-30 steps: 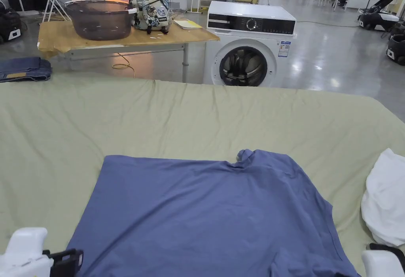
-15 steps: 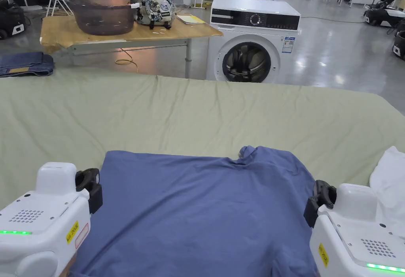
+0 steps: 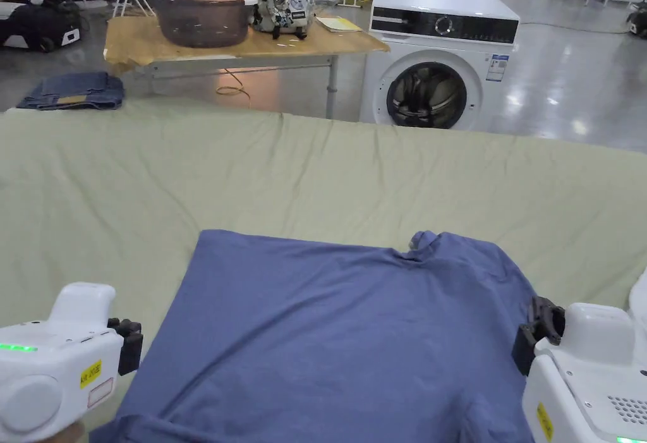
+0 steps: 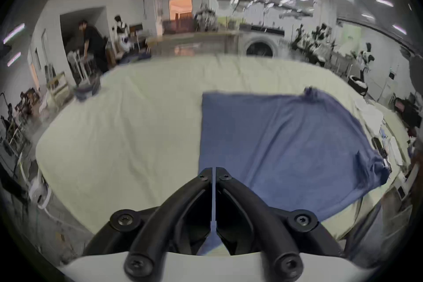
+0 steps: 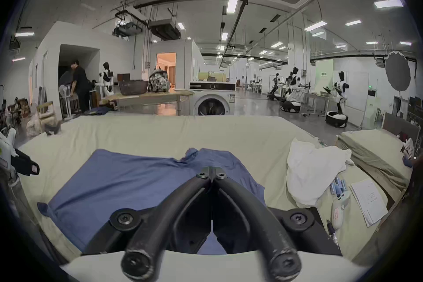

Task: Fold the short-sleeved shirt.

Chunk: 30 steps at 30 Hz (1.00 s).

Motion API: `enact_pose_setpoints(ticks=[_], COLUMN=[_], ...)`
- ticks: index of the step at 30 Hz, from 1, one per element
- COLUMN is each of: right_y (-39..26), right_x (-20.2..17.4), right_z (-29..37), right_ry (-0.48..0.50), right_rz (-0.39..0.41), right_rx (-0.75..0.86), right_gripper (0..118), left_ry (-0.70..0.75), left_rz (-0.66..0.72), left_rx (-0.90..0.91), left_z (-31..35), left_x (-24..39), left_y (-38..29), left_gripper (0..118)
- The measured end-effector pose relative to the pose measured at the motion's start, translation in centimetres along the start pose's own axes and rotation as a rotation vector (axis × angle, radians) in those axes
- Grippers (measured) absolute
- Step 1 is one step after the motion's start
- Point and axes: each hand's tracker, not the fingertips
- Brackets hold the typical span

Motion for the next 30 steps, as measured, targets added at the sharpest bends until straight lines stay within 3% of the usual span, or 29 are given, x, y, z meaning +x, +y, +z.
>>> enact_pose_setpoints(ticks=[3,4,7,9,10,13,21,24,26,27,30], right_y=[-0.8,-1.0,-1.8,-2.2,-2.4,-3.0,-4.3,-4.7,-5.0,-5.0,-5.2], right_x=[0.3,0.4,0.6,0.7,0.7,0.8,0.8,0.9,1.2,1.4,2.6], right_z=[-0.2,-0.3,-0.5,-0.7,-0.7,-0.7,-0.3,-0.2,0.1,0.2,0.7], right_ry=[0.003,0.004,0.004,0.002,0.003,0.005,0.012,0.012,0.01,0.008,0.004], right_rz=[0.007,0.01,0.019,0.019,0.016,0.011,0.021,0.024,0.025,0.024,0.006], right_rx=[-0.037,-0.045,-0.07,-0.086,-0.094,-0.116,-0.158,-0.175,-0.186,-0.191,-0.222], right_gripper=[0,0,0,0,0,0,0,0,0,0,0], left_ry=[-0.014,-0.018,0.01,0.015,0.026,0.085,0.086,0.095,0.076,0.052,0.033], left_rz=[0.088,0.109,0.132,0.136,0.139,0.115,0.01,0.02,-0.007,-0.014,-0.027], left_rx=[-0.114,-0.156,-0.213,-0.258,-0.288,-0.366,-0.344,-0.35,-0.333,-0.331,-0.334], left_z=[-1.8,-2.5,-3.7,-4.3,-4.8,-5.9,-4.6,-4.6,-4.3,-4.4,-4.6], left_x=[-2.2,-2.9,-3.8,-3.7,-3.7,-3.8,-1.7,-1.2,-0.4,-0.2,0.3], left_y=[-1.4,-2.1,-3.3,-4.0,-4.5,-5.9,-7.0,-6.7,-6.6,-6.5,-6.7], left_gripper=[0,11,57,73,74,74,74,53,21,10,5])
